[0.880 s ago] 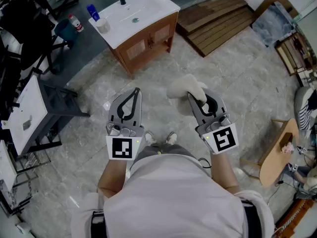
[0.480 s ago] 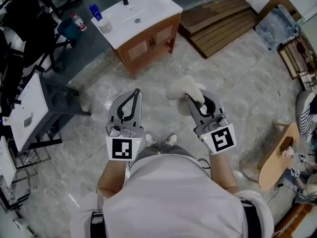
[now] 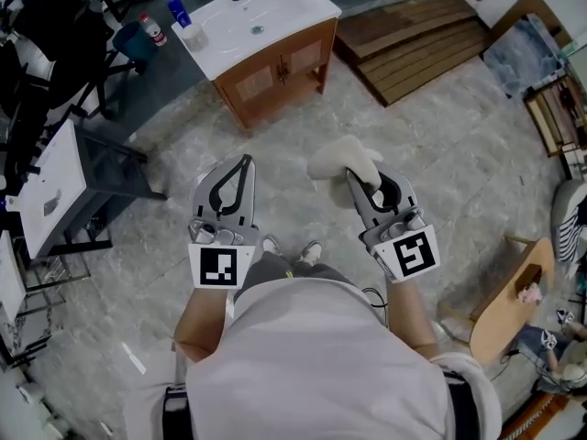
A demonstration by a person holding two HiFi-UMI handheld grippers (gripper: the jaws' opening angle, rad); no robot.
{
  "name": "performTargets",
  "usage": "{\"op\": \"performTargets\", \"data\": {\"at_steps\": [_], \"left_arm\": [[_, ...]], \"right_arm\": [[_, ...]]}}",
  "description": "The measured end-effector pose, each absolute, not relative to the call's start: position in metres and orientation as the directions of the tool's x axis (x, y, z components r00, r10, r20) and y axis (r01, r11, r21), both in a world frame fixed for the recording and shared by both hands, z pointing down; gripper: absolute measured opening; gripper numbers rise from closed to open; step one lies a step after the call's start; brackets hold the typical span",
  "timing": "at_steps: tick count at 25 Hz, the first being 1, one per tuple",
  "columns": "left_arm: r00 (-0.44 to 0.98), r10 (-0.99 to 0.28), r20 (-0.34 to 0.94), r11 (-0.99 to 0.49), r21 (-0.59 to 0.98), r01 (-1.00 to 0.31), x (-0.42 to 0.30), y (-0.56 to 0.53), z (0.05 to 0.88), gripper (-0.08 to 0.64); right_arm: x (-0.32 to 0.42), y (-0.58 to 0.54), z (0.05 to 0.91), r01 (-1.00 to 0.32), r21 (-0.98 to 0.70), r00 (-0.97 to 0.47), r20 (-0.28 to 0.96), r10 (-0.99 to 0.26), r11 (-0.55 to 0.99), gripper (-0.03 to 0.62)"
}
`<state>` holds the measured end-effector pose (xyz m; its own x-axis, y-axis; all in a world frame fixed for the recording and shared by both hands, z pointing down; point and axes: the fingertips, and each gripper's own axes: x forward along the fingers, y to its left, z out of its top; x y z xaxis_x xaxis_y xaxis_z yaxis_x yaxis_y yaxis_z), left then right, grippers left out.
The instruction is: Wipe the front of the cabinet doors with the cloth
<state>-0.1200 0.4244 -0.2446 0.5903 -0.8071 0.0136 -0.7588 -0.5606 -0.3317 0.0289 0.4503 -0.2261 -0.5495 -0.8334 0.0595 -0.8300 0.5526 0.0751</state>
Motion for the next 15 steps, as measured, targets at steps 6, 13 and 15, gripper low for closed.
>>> {"op": "performTargets", "data": {"at_steps": [6,13,15], "left_arm": [[0.571,-0.821,0.003,-0.54,-0.33,-0.774,-0.103,0.419,-0.245,0.018],[0.617,-0.785,0.051,-0.575,-0.432,-0.695,-0.086,0.379,-0.224,0.018],[0.625,-0.779,0.05,-0.586,-0.411,-0.698,-0.083,0.359,-0.218,0.018]], "right_arm": [[0.047,0.446,-0.219,-0.823,0.059,-0.562,0.054,-0.825,0.565,0.075],[0.054,0.418,-0.2,-0.824,0.055,-0.559,0.086,-0.824,0.565,0.075],[0.056,0.402,-0.196,-0.828,0.057,-0.551,0.1,-0.829,0.557,0.075]]}}
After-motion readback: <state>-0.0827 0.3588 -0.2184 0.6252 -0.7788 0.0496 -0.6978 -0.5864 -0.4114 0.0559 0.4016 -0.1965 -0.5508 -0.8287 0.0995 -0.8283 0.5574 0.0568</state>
